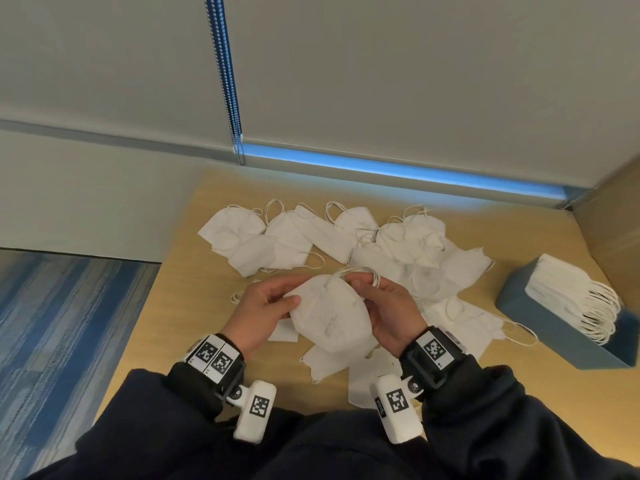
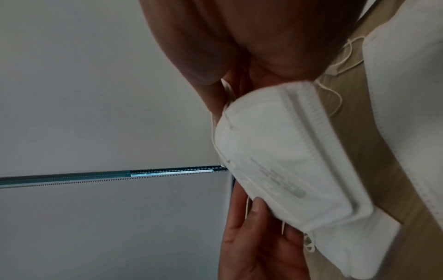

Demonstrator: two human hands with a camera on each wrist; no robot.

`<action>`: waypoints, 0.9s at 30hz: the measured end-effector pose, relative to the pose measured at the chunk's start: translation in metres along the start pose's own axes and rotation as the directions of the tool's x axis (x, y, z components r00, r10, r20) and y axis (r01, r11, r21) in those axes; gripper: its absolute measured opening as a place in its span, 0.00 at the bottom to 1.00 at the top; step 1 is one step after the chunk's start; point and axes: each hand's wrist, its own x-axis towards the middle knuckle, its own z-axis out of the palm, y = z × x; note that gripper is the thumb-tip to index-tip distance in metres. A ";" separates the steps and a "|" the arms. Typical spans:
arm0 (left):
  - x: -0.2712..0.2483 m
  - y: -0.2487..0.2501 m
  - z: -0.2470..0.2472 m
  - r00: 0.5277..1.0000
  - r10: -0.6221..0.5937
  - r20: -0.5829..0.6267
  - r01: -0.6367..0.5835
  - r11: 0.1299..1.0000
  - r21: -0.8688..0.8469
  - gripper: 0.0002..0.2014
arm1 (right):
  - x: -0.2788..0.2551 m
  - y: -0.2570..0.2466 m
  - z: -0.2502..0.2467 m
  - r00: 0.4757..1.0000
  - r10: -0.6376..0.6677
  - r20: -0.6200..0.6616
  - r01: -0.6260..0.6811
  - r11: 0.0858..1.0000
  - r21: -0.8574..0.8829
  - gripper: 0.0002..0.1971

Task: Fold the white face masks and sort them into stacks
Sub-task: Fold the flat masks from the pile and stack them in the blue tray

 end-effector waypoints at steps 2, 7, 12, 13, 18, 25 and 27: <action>0.001 0.003 0.011 0.998 0.015 0.060 -0.020 0.995 0.094 0.21 | -0.004 -0.002 -0.011 0.999 -0.002 -0.042 0.003 1.000 0.005 0.08; 0.009 0.007 0.038 0.989 0.012 0.150 -0.053 0.960 0.275 0.21 | -0.017 -0.018 -0.042 0.998 0.068 -0.016 -0.064 0.982 0.177 0.10; 0.031 0.019 0.063 0.979 0.022 0.203 -0.102 0.914 0.392 0.19 | -0.038 -0.055 -0.106 0.994 0.074 0.079 -0.085 0.985 0.152 0.05; 0.034 0.023 0.070 0.974 0.029 0.223 -0.119 0.908 0.402 0.18 | -0.043 -0.061 -0.111 0.986 0.100 0.135 -0.111 0.991 0.072 0.02; 0.058 0.033 0.138 0.950 0.063 0.304 -0.212 0.846 0.489 0.21 | -0.062 -0.089 -0.155 0.997 -0.045 0.069 0.071 0.893 -0.445 0.12; 0.097 0.090 0.240 0.845 0.305 0.440 -0.532 0.561 0.634 0.12 | -0.101 -0.167 -0.275 0.819 -0.401 -0.411 0.301 0.909 -0.287 0.12; 0.114 0.100 0.285 0.784 0.368 0.501 -0.621 0.503 0.602 0.10 | -0.107 -0.183 -0.296 0.783 -0.474 -0.403 0.354 0.872 -0.338 0.10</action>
